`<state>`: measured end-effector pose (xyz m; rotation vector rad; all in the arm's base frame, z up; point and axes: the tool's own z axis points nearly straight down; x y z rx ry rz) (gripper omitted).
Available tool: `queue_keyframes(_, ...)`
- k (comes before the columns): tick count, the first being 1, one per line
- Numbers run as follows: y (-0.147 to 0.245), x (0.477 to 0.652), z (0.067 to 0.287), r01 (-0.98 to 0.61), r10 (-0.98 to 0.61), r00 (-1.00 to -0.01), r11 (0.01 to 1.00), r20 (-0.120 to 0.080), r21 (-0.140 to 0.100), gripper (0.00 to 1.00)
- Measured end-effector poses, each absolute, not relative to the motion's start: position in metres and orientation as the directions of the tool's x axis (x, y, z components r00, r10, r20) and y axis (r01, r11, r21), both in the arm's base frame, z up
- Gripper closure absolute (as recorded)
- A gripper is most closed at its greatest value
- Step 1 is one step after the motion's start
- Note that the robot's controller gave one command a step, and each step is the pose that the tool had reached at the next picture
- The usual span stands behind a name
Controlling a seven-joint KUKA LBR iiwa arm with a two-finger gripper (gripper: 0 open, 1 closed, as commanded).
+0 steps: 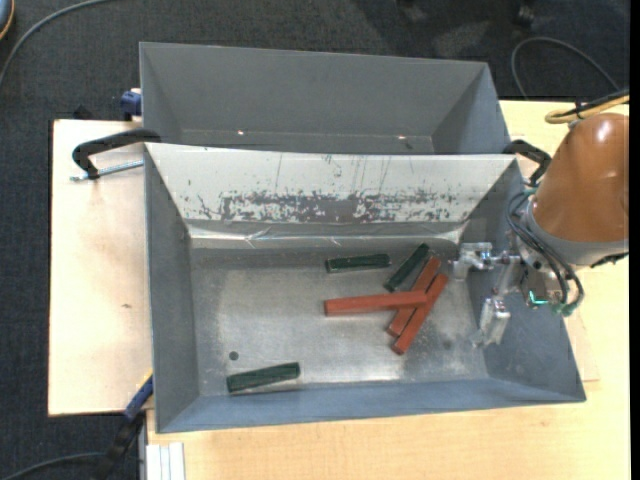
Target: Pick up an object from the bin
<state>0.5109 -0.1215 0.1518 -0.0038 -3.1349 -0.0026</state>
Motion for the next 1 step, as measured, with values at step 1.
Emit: queue_keyframes(1,-0.0556,0.5367,0.0764,-0.339,-0.339,-0.941,0.941,0.0,0.003,0.0)
